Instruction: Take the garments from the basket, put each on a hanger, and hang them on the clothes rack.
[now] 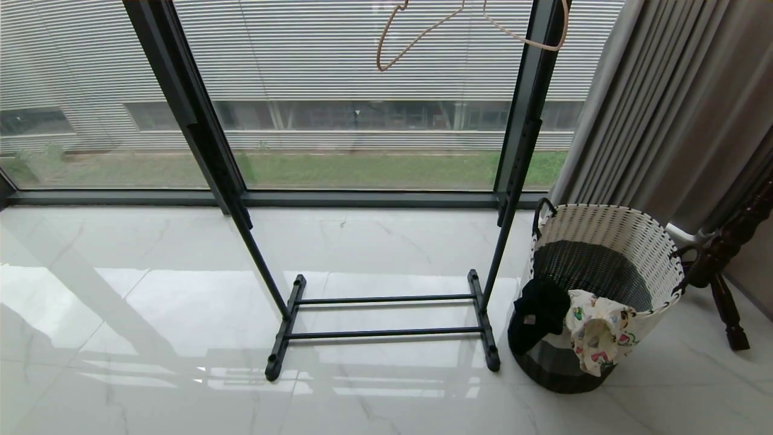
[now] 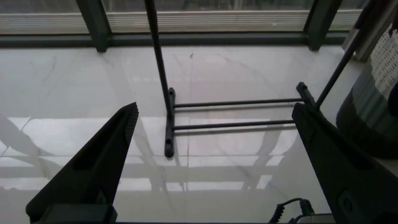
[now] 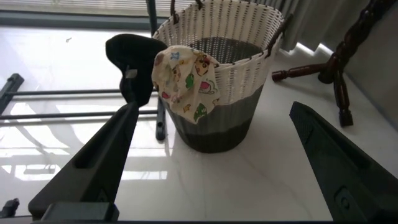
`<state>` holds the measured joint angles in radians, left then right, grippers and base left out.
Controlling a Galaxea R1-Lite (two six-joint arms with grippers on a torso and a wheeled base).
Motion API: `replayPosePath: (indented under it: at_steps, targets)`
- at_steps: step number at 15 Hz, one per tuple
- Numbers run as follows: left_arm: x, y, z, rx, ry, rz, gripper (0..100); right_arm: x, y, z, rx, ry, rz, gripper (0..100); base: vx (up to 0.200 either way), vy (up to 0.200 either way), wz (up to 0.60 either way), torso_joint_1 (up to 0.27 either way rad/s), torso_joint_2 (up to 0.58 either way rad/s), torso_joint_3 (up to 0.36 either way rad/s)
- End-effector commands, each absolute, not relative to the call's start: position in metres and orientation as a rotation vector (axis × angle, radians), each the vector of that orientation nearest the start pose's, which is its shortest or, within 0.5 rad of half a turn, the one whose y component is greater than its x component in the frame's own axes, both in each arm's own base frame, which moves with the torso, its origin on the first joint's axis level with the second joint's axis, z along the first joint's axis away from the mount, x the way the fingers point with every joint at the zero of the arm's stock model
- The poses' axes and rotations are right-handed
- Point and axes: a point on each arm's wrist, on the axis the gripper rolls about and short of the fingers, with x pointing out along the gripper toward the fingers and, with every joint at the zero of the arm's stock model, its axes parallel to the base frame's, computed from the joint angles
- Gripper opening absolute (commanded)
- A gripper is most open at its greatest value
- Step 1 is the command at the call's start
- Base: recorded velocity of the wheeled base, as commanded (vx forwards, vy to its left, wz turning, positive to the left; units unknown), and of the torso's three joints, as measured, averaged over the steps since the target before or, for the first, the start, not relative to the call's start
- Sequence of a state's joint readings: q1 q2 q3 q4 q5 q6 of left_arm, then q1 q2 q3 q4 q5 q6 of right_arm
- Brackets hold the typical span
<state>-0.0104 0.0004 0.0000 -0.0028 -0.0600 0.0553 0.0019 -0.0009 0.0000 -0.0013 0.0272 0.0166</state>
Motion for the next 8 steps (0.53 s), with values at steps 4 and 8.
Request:
replayPosePath:
  at_steps: [4,8]
  targets:
    - [-0.0229,-0.0011,0.0758,0.052,-0.005,-0.07,100,-0.0228,0.0006,0.0756,0.017,-0.001,0.029,100,0.2,0.0,0.0,0.005,0.0,0.005]
    - [-0.0229,-0.0011,0.0758,0.045,-0.005,-0.07,100,-0.0228,0.0006,0.0756,0.017,-0.001,0.029,100,0.2,0.0,0.0,-0.001,0.0,0.004]
